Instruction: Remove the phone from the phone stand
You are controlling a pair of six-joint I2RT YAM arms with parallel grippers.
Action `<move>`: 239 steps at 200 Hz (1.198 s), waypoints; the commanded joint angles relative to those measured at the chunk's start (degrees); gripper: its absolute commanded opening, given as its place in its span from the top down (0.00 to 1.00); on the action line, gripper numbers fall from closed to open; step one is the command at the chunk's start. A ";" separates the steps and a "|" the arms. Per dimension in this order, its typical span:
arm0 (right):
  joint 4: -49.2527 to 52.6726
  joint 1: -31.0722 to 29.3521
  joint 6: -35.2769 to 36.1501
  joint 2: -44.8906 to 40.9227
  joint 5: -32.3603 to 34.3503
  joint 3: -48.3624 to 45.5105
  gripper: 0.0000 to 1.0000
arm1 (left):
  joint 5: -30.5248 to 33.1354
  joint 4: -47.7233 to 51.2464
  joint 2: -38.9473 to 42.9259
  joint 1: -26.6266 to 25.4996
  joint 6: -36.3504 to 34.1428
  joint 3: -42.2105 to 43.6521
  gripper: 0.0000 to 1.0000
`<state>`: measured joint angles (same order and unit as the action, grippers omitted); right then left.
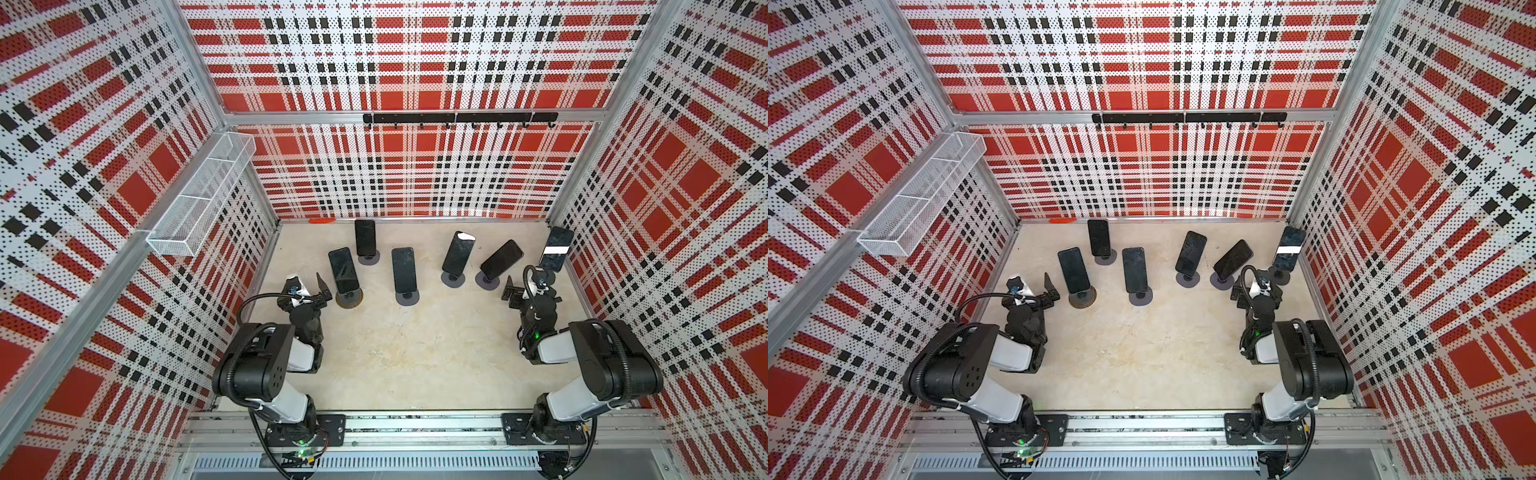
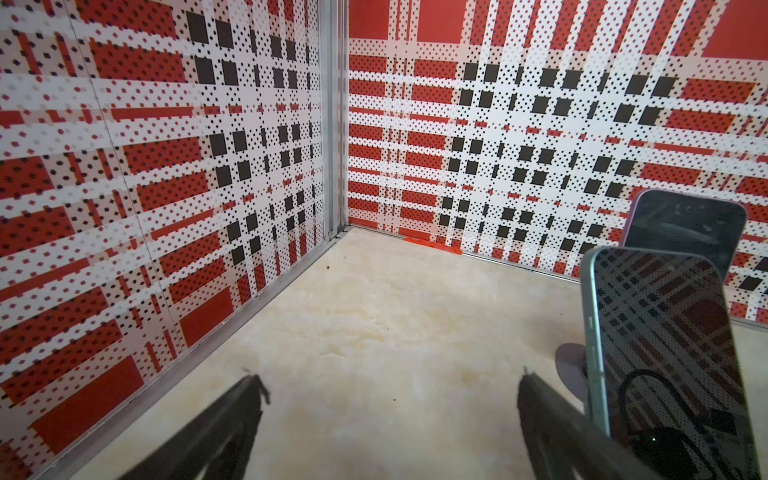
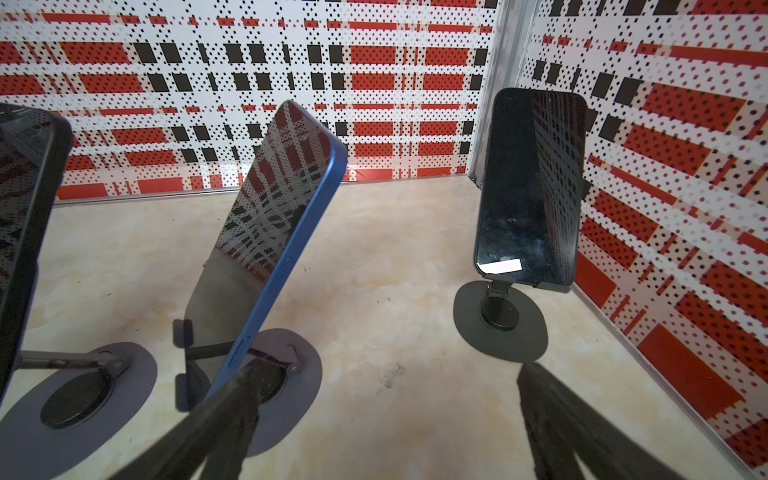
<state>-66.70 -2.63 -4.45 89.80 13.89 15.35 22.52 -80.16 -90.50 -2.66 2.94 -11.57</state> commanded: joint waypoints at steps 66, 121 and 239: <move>-0.64 -0.53 0.68 0.30 -0.79 0.82 0.00 | 0.33 -1.95 0.15 0.02 -0.48 0.41 0.02; -0.70 -0.55 0.69 0.29 -0.79 0.77 0.00 | 0.28 -2.02 0.16 0.06 -0.40 0.50 0.02; -12.95 -0.57 2.71 0.47 -5.87 -5.59 0.00 | 17.79 -16.08 10.04 -8.97 -7.74 10.67 0.02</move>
<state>-73.63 -2.63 -3.09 89.82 9.80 10.39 30.81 -87.59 -87.64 -7.73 0.89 -0.78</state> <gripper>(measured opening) 0.998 0.982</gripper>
